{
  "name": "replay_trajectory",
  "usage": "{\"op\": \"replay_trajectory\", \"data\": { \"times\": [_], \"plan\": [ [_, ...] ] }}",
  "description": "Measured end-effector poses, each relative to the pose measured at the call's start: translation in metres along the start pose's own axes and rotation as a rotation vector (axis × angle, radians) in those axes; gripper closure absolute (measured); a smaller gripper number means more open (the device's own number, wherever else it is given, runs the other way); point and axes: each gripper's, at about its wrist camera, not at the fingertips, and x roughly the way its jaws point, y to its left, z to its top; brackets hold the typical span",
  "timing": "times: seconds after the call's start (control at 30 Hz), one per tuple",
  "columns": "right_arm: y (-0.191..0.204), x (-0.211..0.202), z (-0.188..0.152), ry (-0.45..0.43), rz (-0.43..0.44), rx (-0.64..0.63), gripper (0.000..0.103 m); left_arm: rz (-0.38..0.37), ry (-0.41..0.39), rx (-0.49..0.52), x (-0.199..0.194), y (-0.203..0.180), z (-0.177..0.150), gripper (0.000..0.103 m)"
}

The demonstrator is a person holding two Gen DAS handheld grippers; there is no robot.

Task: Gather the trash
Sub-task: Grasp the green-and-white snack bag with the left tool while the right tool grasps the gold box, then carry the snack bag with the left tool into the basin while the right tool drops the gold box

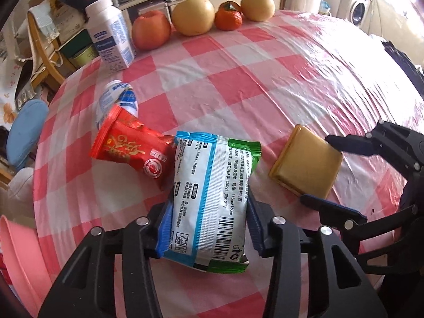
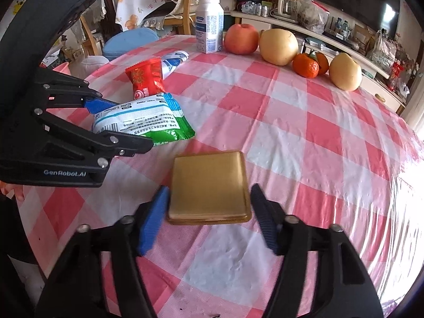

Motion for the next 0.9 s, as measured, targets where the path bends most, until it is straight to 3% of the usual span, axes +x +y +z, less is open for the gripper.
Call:
{"op": "replay_trajectory", "data": {
  "times": [0.33,0.9],
  "plan": [
    [-0.001,-0.002,0.000,-0.016,0.003,0.026,0.042,-0.029,-0.042,-0.055,-0.016,0.011,-0.007,0.059],
    [0.018,-0.030,0.017,-0.106,0.023,0.069,0.042,-0.049,-0.197,-0.158,-0.078,0.054,-0.027,0.059]
  ]
}}
